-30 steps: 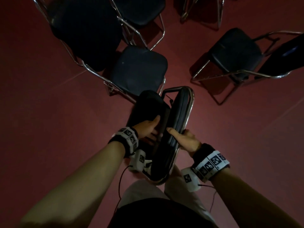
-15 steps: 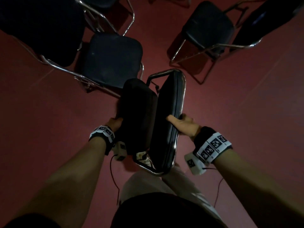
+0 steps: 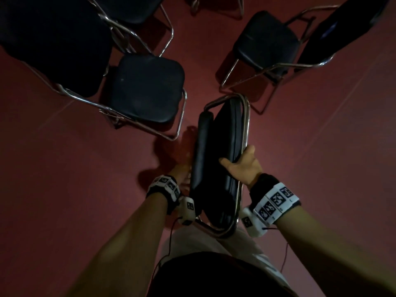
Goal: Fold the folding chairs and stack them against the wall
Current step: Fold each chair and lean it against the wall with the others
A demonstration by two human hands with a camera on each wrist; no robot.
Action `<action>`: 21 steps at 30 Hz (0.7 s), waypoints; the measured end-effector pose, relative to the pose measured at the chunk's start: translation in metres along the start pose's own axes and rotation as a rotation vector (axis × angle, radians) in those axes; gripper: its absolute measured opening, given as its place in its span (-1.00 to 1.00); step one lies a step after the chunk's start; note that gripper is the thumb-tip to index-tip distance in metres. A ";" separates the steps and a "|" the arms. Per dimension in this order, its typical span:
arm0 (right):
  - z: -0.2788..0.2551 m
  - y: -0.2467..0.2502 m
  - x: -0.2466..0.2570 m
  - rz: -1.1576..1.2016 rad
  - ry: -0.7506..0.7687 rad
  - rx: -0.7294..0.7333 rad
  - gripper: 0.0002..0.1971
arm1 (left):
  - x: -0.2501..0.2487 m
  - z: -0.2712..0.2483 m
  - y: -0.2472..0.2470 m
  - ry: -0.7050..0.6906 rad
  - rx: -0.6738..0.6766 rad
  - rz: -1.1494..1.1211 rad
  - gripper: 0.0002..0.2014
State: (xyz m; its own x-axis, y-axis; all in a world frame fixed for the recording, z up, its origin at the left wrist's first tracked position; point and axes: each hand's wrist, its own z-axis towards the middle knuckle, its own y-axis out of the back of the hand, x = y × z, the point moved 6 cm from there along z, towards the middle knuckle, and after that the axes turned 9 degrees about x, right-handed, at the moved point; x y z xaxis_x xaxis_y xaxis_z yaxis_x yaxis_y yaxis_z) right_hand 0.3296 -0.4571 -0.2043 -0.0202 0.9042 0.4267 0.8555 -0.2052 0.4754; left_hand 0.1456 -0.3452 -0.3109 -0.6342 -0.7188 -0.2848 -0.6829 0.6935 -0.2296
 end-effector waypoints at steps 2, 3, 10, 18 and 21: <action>-0.002 -0.001 0.009 -0.028 0.020 -0.031 -0.35 | 0.002 0.009 -0.009 0.000 0.061 0.011 -0.33; -0.003 -0.001 0.012 -0.032 0.023 -0.048 -0.35 | 0.003 0.016 -0.014 -0.005 0.101 0.034 -0.27; -0.009 0.001 -0.001 -0.045 0.014 -0.161 -0.33 | 0.019 0.019 -0.023 0.063 0.063 0.065 -0.01; -0.007 0.015 -0.008 -0.028 0.032 -0.054 -0.45 | -0.037 -0.021 -0.024 -0.082 -0.085 0.526 -0.74; -0.007 0.021 -0.009 -0.046 0.026 0.002 -0.43 | -0.080 -0.040 -0.034 -0.328 -0.087 0.687 -0.76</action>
State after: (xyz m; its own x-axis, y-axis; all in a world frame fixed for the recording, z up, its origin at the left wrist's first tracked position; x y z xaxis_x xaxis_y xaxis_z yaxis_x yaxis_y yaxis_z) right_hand 0.3444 -0.4728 -0.1925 -0.0725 0.9027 0.4241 0.8545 -0.1630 0.4932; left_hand 0.2055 -0.3134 -0.2431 -0.7956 -0.0668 -0.6021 -0.2087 0.9633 0.1690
